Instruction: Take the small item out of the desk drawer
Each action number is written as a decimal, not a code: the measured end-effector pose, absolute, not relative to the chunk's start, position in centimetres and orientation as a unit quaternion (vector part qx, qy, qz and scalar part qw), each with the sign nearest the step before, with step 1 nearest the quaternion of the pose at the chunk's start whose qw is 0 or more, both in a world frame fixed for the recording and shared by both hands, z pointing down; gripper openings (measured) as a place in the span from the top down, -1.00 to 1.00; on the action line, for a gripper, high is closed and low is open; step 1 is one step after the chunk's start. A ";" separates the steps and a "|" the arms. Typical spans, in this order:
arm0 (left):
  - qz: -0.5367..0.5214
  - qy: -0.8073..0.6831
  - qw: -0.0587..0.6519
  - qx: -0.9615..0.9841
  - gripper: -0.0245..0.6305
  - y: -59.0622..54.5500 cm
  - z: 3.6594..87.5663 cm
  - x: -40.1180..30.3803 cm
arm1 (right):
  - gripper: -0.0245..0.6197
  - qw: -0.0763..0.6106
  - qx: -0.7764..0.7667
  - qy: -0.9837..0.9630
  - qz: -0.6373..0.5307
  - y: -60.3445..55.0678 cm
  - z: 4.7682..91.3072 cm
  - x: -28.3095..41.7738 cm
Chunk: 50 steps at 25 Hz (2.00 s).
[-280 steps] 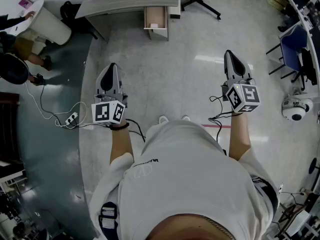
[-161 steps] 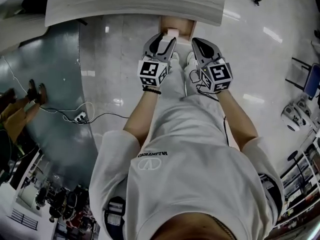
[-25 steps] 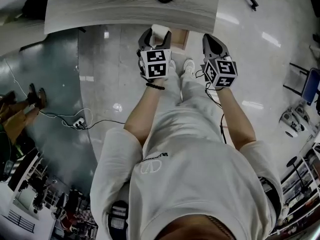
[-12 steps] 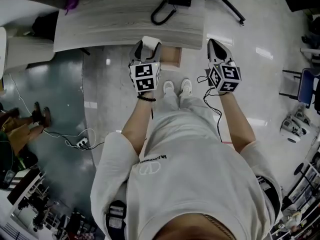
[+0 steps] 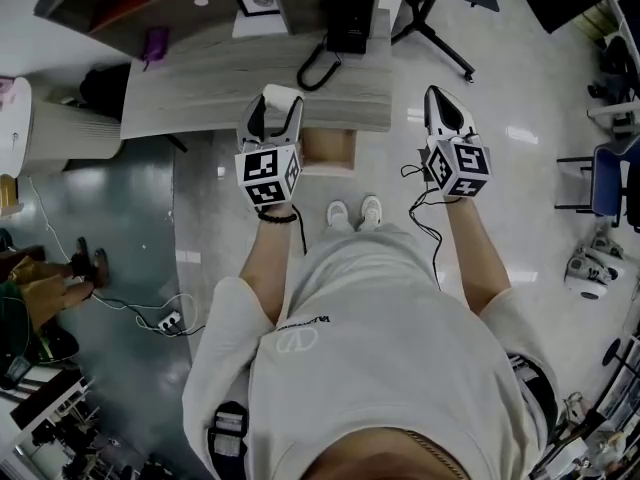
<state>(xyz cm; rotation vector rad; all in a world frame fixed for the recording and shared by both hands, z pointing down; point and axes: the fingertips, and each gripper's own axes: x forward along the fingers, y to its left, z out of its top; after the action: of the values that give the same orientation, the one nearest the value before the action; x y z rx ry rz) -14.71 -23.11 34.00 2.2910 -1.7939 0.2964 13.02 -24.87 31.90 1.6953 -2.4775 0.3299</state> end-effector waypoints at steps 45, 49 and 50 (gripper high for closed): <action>-0.036 -0.659 -0.049 0.749 0.11 -19.6 15.3 -21.4 | 0.93 -0.068 0.609 -0.790 0.030 -22.3 14.7 23.9; -0.041 -0.656 -0.047 0.752 0.11 -19.4 15.4 -21.2 | 0.93 -0.062 0.613 -0.787 0.035 -22.3 15.1 24.2; -0.042 -0.656 -0.046 0.752 0.11 -19.3 15.4 -21.1 | 0.93 -0.062 0.614 -0.786 0.038 -22.2 15.2 24.3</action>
<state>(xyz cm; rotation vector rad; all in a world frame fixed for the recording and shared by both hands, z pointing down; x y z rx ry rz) -21.14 -19.34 15.44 2.4359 -2.1234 -0.1356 24.30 -22.20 15.22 2.0087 -2.5725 0.1229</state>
